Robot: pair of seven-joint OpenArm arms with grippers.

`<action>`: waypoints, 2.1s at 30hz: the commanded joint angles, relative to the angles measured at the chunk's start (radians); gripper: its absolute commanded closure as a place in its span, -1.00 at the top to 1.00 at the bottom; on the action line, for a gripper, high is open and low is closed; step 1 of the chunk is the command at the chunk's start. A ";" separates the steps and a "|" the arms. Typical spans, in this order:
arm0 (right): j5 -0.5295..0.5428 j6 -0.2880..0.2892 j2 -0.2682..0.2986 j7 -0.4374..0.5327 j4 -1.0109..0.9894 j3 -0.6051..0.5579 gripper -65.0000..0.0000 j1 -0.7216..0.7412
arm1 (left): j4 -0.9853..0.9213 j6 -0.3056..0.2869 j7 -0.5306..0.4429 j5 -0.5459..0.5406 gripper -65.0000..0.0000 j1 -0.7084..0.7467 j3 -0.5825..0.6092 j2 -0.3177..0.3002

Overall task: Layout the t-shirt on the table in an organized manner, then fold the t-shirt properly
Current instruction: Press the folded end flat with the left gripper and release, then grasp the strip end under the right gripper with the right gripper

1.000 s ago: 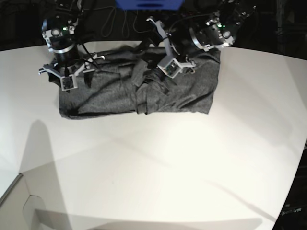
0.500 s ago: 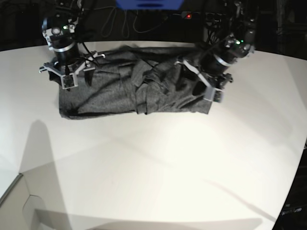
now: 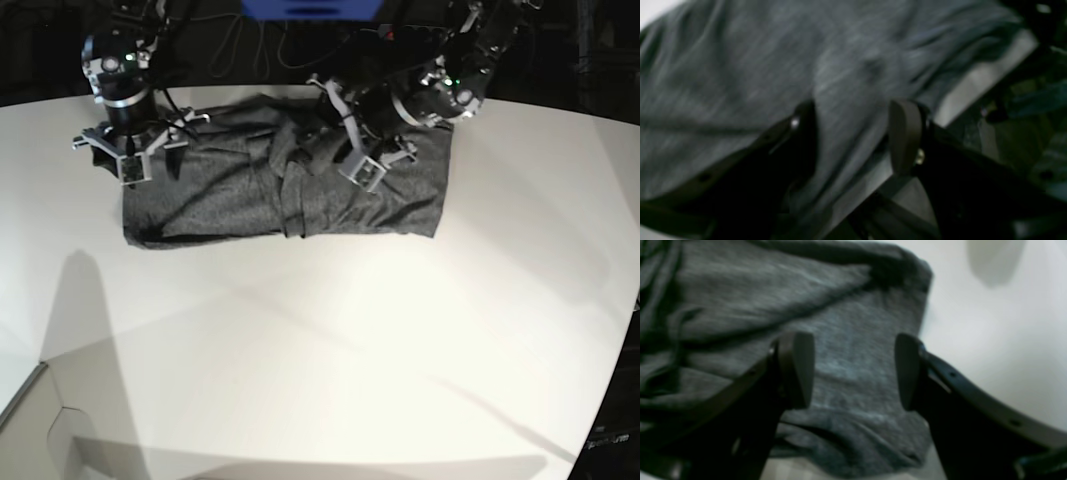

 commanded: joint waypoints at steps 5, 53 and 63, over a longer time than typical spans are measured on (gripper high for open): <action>0.012 -0.001 0.001 0.021 0.020 0.047 0.17 0.018 | 0.019 -0.006 -0.011 -0.012 -0.01 -0.014 0.024 -0.002; 0.119 -0.001 -0.010 -0.192 -0.160 0.056 -1.00 0.195 | -0.101 -0.006 -0.002 -0.202 -0.01 0.042 -0.737 -0.039; 0.118 -0.001 -0.010 -0.192 0.075 -0.042 -1.00 0.124 | -0.101 -0.006 -0.002 -0.193 -0.01 0.073 -0.742 -0.039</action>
